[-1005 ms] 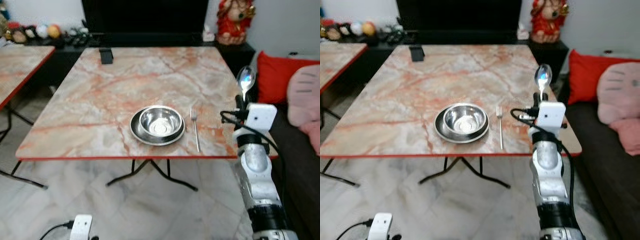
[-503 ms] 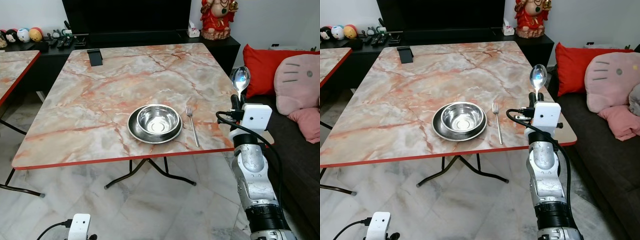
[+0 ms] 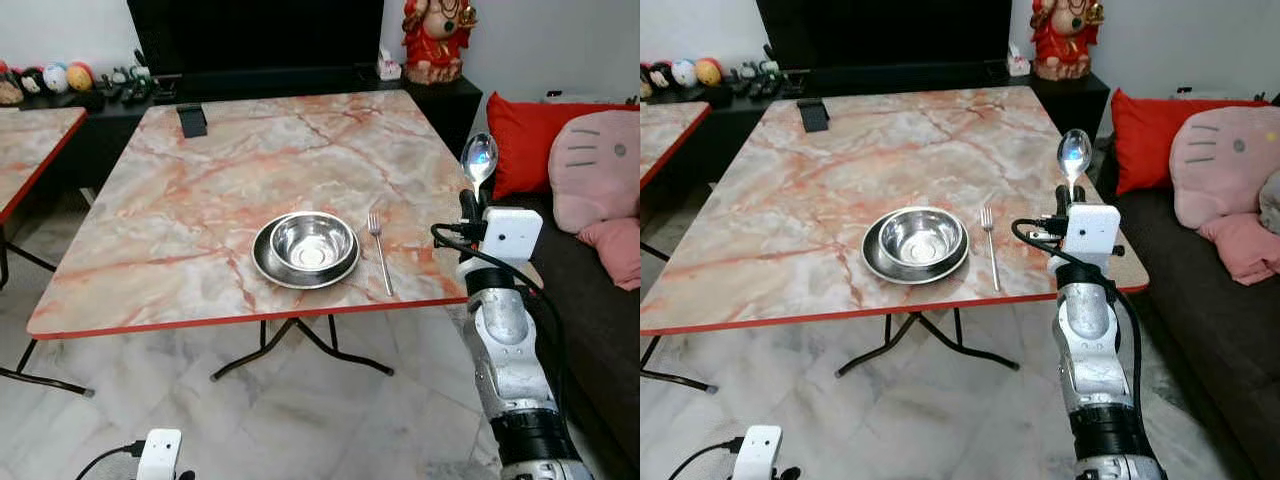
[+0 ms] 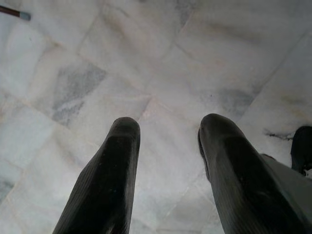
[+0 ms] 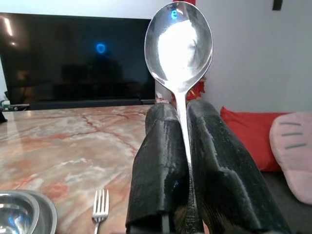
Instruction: Setting the table
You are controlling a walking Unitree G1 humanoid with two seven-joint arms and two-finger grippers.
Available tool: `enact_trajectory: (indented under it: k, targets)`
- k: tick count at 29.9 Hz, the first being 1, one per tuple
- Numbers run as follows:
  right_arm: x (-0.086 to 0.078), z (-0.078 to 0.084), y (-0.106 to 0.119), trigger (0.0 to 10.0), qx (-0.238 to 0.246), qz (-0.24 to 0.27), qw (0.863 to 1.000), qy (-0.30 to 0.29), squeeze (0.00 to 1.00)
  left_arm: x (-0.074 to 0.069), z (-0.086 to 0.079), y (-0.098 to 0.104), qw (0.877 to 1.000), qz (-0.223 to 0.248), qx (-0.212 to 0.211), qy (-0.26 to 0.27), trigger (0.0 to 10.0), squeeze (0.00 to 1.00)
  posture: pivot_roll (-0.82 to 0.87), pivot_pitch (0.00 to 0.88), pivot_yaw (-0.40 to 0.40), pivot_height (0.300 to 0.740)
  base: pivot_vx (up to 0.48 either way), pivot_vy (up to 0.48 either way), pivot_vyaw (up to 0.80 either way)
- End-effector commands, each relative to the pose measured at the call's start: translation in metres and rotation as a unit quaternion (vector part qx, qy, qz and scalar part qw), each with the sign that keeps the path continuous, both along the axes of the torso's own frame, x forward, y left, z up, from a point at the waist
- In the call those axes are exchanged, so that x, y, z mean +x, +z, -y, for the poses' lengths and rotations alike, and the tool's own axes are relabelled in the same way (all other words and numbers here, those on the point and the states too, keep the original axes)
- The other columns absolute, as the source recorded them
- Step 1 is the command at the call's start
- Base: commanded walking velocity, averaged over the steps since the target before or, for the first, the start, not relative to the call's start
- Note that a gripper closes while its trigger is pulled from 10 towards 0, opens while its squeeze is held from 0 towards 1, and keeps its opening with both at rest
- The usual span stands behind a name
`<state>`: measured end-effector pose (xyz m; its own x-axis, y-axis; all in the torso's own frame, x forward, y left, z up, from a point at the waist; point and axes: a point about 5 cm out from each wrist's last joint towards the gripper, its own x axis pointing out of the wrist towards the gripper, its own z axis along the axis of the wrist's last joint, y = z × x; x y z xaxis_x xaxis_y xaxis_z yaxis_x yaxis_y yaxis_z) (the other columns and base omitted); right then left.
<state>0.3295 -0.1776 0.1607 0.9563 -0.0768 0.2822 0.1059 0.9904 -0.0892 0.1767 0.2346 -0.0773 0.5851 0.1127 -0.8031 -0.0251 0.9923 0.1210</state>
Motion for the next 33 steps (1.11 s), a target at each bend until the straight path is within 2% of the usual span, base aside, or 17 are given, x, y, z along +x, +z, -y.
enact_trajectory:
  k: [1, 7, 21, 26, 33]
  targets:
    - [0.0002, -0.0035, 0.0048, 10.0, -0.010, 0.010, 1.000, 0.009, 0.00, -0.0025, 0.0002, -0.0012, 1.000, -0.004, -0.002, -0.001, 10.0, 0.00, -0.05, 0.000, 0.022, 0.740, 0.255, 0.000, 0.66]
    - [0.0005, -0.0019, 0.0040, 10.0, 0.011, 0.008, 1.000, 0.004, 0.00, -0.0027, 0.0001, -0.0013, 1.000, -0.005, -0.002, -0.001, 10.0, 0.00, -0.04, 0.000, 0.022, 0.740, 0.257, 0.000, 0.11]
    - [0.0013, -0.0024, 0.0035, 10.0, 0.011, 0.003, 1.000, 0.005, 0.00, -0.0025, 0.0000, -0.0012, 1.000, -0.005, -0.003, -0.001, 10.0, 0.00, -0.04, 0.000, 0.023, 0.740, 0.254, 0.000, 0.00]
    - [0.0046, -0.0018, -0.0025, 10.0, 0.012, -0.032, 0.999, -0.001, 0.00, -0.0023, 0.0002, -0.0012, 1.000, -0.006, -0.005, -0.001, 10.0, 0.00, -0.05, 0.000, 0.024, 0.740, 0.000, 0.000, 0.00]
    - [0.0051, -0.0047, -0.0040, 10.0, 0.028, -0.038, 0.999, 0.008, 0.00, -0.0021, 0.0003, -0.0012, 1.000, -0.006, -0.005, -0.002, 10.0, 0.00, -0.05, 0.000, 0.026, 0.740, 0.000, 0.000, 0.00]
